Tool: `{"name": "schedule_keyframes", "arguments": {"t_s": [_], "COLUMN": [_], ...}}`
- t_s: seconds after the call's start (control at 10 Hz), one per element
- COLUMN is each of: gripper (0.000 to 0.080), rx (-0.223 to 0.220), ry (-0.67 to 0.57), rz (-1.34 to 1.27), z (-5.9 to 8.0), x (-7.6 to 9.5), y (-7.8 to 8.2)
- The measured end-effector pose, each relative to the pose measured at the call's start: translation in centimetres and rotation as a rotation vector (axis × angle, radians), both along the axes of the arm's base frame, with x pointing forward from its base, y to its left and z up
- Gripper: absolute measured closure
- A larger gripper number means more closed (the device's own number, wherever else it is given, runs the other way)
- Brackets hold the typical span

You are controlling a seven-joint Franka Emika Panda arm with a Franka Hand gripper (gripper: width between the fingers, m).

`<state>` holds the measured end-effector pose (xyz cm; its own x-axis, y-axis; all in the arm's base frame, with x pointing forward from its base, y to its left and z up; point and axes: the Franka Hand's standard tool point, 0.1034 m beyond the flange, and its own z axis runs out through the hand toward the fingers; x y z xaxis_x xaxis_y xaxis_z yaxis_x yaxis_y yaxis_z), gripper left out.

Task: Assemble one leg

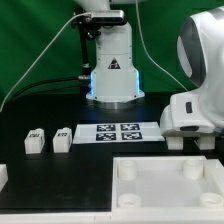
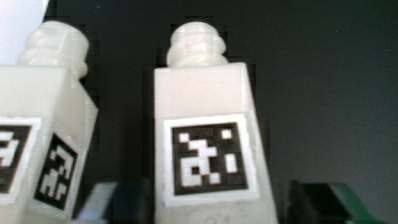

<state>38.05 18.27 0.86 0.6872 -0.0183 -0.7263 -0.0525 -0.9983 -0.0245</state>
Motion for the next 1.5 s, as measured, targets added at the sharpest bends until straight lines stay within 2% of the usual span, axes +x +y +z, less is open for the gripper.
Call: {"name": "schedule_keyframes", "arguments": {"t_s": [0.1, 0.8, 1.0, 1.1, 1.2, 1.3, 1.5], "gripper": [0.0511, 0.0510, 0.0509, 0.0509, 0.0509, 0.0508, 0.0508], "rx": [0.000, 0.000, 0.003, 0.038, 0.060, 0.060, 0.055], "ry": [0.000, 0.000, -0.043, -0.049, -0.090, -0.193, -0.356], "rz": [0.000, 0.000, -0.004, 0.039, 0.046, 0.033, 0.023], "z": [0.0, 0.0, 0.3, 2.2, 4.7, 7.0, 11.8], "x": [0.0, 0.0, 0.7, 1.7, 3.9, 6.0, 7.9], "y": [0.0, 0.0, 0.0, -1.1, -2.2, -2.9, -3.6]}}
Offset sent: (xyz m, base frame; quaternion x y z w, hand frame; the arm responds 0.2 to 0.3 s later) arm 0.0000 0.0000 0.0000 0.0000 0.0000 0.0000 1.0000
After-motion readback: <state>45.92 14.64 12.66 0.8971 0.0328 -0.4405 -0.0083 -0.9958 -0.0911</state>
